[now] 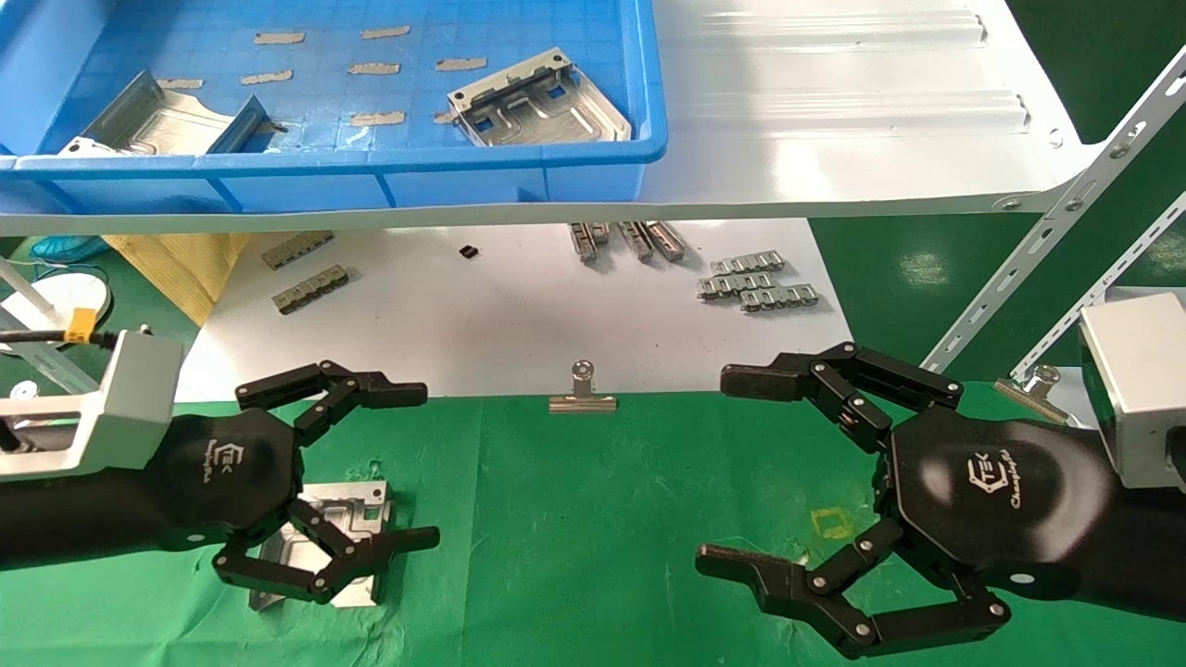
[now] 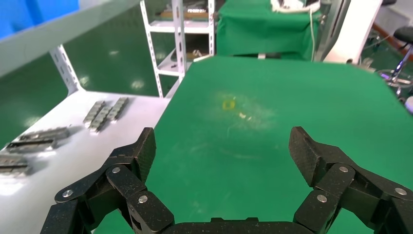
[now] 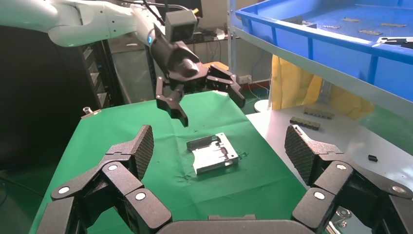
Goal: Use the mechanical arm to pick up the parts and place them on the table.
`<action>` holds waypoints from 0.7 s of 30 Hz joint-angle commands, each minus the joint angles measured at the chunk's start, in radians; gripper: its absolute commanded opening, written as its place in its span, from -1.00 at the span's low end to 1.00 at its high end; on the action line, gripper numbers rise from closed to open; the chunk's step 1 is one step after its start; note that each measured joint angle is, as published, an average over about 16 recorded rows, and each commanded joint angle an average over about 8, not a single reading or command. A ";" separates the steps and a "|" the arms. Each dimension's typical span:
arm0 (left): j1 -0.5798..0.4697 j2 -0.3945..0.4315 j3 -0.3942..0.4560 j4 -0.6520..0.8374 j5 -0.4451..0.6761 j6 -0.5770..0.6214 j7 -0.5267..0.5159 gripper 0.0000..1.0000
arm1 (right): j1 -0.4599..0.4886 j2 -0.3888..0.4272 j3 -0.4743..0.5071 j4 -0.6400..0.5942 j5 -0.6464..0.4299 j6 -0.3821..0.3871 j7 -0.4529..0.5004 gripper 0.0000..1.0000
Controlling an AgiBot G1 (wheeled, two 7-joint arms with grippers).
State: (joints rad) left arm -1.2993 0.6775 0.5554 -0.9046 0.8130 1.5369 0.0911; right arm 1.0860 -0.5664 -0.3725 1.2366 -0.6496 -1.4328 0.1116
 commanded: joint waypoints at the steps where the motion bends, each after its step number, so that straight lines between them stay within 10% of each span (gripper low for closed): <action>1: 0.020 -0.006 -0.024 -0.033 -0.007 -0.004 -0.024 1.00 | 0.000 0.000 0.000 0.000 0.000 0.000 0.000 1.00; 21: 0.213 -0.063 -0.261 -0.359 -0.078 -0.039 -0.264 1.00 | 0.000 0.000 0.000 0.000 0.000 0.000 0.000 1.00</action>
State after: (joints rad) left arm -1.0913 0.6162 0.3000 -1.2560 0.7364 1.4990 -0.1643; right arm 1.0860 -0.5663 -0.3725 1.2365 -0.6495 -1.4327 0.1116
